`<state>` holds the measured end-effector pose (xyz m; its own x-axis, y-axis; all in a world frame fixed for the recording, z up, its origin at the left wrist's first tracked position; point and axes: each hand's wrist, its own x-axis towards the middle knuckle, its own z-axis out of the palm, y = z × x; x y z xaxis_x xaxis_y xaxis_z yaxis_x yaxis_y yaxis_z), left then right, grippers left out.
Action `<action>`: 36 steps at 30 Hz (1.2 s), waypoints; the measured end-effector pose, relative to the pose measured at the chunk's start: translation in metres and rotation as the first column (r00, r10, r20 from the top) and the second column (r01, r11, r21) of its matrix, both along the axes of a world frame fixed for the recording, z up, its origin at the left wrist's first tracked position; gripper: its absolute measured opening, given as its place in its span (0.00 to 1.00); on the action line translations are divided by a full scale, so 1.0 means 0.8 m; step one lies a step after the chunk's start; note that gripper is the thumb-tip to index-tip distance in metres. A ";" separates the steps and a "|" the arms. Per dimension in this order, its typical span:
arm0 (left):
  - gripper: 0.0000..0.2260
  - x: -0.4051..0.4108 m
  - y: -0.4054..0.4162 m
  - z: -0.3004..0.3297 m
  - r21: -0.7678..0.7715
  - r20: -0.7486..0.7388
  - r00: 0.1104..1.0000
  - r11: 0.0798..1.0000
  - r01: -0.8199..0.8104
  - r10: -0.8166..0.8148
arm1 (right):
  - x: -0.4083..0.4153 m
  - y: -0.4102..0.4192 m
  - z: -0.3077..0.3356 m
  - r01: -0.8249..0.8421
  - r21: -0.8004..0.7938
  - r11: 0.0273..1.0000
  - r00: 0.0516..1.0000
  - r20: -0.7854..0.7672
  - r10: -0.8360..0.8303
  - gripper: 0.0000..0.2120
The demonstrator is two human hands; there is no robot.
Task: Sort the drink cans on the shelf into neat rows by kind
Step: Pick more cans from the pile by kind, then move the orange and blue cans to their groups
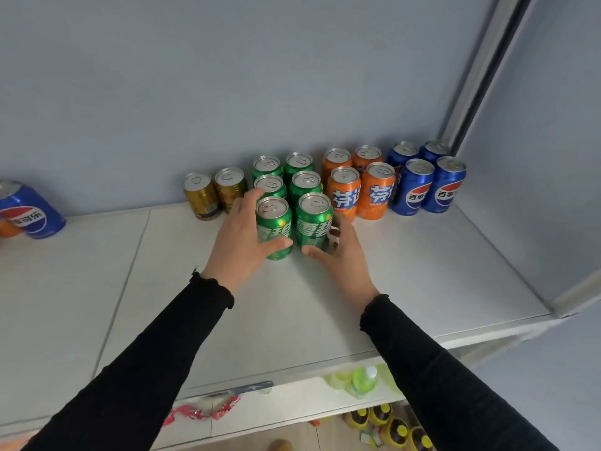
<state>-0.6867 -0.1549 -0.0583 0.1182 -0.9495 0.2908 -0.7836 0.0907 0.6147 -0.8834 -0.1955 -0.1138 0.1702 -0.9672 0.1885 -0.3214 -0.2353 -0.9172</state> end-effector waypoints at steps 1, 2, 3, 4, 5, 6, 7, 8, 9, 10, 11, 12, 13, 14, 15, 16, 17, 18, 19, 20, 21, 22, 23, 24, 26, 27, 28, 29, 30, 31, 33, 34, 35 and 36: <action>0.41 -0.003 0.009 -0.001 0.012 -0.035 0.999 1.000 -0.025 0.025 | -0.005 0.006 -0.002 0.010 -0.009 1.000 1.000 -0.019 -0.010 0.38; 0.41 -0.005 0.021 -0.004 0.025 -0.054 0.997 0.998 -0.052 0.053 | -0.011 0.013 -0.005 0.023 -0.027 0.999 0.999 -0.038 -0.024 0.37; 0.41 -0.007 0.034 -0.007 0.037 -0.052 0.996 0.996 -0.077 0.078 | -0.018 0.023 -0.007 0.028 -0.061 0.998 0.997 -0.072 -0.033 0.34; 0.39 -0.007 0.050 -0.011 0.045 -0.030 0.995 0.994 -0.098 0.099 | -0.024 0.033 -0.009 0.020 -0.109 0.994 0.992 -0.124 -0.033 0.29; 0.36 -0.006 0.066 -0.016 0.051 0.011 0.993 0.992 -0.116 0.115 | -0.029 0.044 -0.010 -0.005 -0.164 0.987 0.982 -0.189 -0.026 0.25; 0.33 -0.004 0.083 -0.019 0.056 0.065 0.989 0.989 -0.134 0.130 | -0.031 0.054 -0.010 -0.041 -0.208 0.977 0.967 -0.254 -0.014 0.22; 0.30 0.000 0.100 -0.022 0.064 0.120 0.982 0.986 -0.153 0.145 | -0.030 0.064 -0.009 -0.082 -0.238 0.968 0.950 -0.312 0.004 0.20; 0.28 0.006 0.118 -0.024 0.070 0.166 0.973 0.983 -0.171 0.158 | -0.025 0.073 -0.008 -0.126 -0.253 0.959 0.932 -0.361 0.027 0.20; 0.26 0.013 0.135 -0.026 0.075 0.201 0.964 0.979 -0.191 0.172 | -0.019 0.082 -0.007 -0.168 -0.259 0.951 0.914 -0.402 0.052 0.20; 0.25 0.022 0.153 -0.026 0.081 0.229 0.955 0.974 -0.211 0.188 | -0.009 0.091 -0.006 -0.209 -0.264 0.942 0.897 -0.435 0.078 0.21; 0.25 0.031 0.169 -0.026 0.081 0.257 0.945 0.970 -0.230 0.203 | 0.002 0.100 -0.005 -0.247 -0.268 0.931 0.882 -0.460 0.101 0.21; 0.24 0.042 0.185 -0.025 0.078 0.281 0.934 0.965 -0.250 0.219 | 0.014 0.109 -0.003 -0.281 -0.277 0.919 0.870 -0.477 0.123 0.21; 0.24 0.054 0.201 -0.025 0.072 0.297 0.924 0.959 -0.273 0.241 | 0.027 0.120 -0.001 -0.313 -0.287 0.905 0.861 -0.489 0.143 0.21; 0.24 0.067 0.216 -0.024 0.068 0.304 0.915 0.952 -0.299 0.266 | 0.043 0.130 0.001 -0.342 -0.297 0.892 0.852 -0.499 0.160 0.21; 0.24 0.081 0.231 -0.022 0.066 0.308 0.906 0.943 -0.325 0.291 | 0.059 0.141 0.003 -0.368 -0.303 0.879 0.843 -0.509 0.177 0.21; 0.23 0.096 0.246 -0.021 0.063 0.315 0.896 0.935 -0.348 0.313 | 0.078 0.152 0.005 -0.392 -0.307 0.867 0.834 -0.517 0.193 0.21; 0.23 0.113 0.261 -0.021 0.057 0.326 0.886 0.929 -0.367 0.330 | 0.098 0.163 0.007 -0.414 -0.310 0.856 0.825 -0.525 0.209 0.21; 0.23 0.131 0.277 -0.020 0.052 0.336 0.877 0.923 -0.382 0.344 | 0.121 0.175 0.008 -0.435 -0.313 0.844 0.817 -0.531 0.224 0.21; 0.23 0.151 0.295 -0.020 0.046 0.343 0.868 0.917 -0.397 0.359 | 0.144 0.186 0.010 -0.455 -0.316 0.833 0.810 -0.536 0.239 0.21; 0.22 0.173 0.313 -0.020 0.039 0.347 0.861 0.911 -0.410 0.373 | 0.169 0.199 0.012 -0.472 -0.319 0.822 0.803 -0.541 0.251 0.21; 0.22 0.196 0.332 -0.020 0.027 0.349 0.853 0.906 -0.422 0.387 | 0.195 0.212 0.013 -0.485 -0.323 0.813 0.796 -0.547 0.259 0.21; 0.22 0.220 0.351 -0.019 0.015 0.352 0.846 0.901 -0.433 0.401 | 0.223 0.226 0.015 -0.495 -0.328 0.804 0.792 -0.552 0.263 0.22; 0.22 0.245 0.369 -0.019 0.006 0.360 0.837 0.896 -0.443 0.412 | 0.250 0.240 0.017 -0.503 -0.329 0.799 0.788 -0.556 0.267 0.22; 0.22 0.271 0.387 -0.018 0.000 0.372 0.828 0.892 -0.453 0.421 | 0.279 0.255 0.019 -0.509 -0.324 0.797 0.783 -0.559 0.273 0.22; 0.23 0.322 0.421 -0.016 -0.002 0.406 0.808 0.884 -0.467 0.427 | 0.335 0.287 0.022 -0.519 -0.321 0.792 0.779 -0.558 0.284 0.22; 0.23 0.346 0.437 -0.015 -0.001 0.421 0.799 0.881 -0.472 0.429 | 0.362 0.302 0.023 -0.521 -0.326 0.789 0.780 -0.556 0.285 0.23; 0.23 0.370 0.453 -0.014 0.002 0.430 0.793 0.878 -0.478 0.431 | 0.388 0.316 0.024 -0.524 -0.330 0.785 0.780 -0.555 0.288 0.23; 0.23 0.392 0.468 -0.013 0.005 0.435 0.789 0.875 -0.484 0.434 | 0.411 0.329 0.025 -0.528 -0.329 0.783 0.779 -0.555 0.292 0.23; 0.23 0.412 0.482 -0.012 0.009 0.436 0.786 0.871 -0.491 0.438 | 0.434 0.341 0.027 -0.530 -0.323 0.784 0.777 -0.555 0.297 0.23; 0.23 0.432 0.495 -0.011 0.013 0.434 0.784 0.867 -0.499 0.445 | 0.455 0.353 0.028 -0.532 -0.315 0.786 0.777 -0.552 0.304 0.23; 0.24 0.469 0.519 -0.010 0.018 0.424 0.779 0.856 -0.517 0.462 | 0.494 0.372 0.031 -0.541 -0.302 0.784 0.772 -0.548 0.321 0.23; 0.24 0.486 0.530 -0.010 0.018 0.412 0.778 0.849 -0.528 0.475 | 0.512 0.380 0.032 -0.551 -0.300 0.778 0.766 -0.552 0.330 0.23; 0.24 0.504 0.539 -0.010 0.020 0.395 0.776 0.840 -0.542 0.491 | 0.531 0.386 0.033 -0.563 -0.298 0.771 0.759 -0.556 0.339 0.23; 0.24 0.521 0.548 -0.010 0.022 0.376 0.773 0.829 -0.558 0.510 | 0.550 0.391 0.033 -0.574 -0.292 0.765 0.752 -0.558 0.350 0.23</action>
<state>-0.2700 0.2835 -0.0666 0.5341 -0.7932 0.2925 -0.8413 -0.4643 0.2769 -0.4438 0.1169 -0.0875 0.7439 -0.5788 0.3339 -0.4047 -0.7879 -0.4641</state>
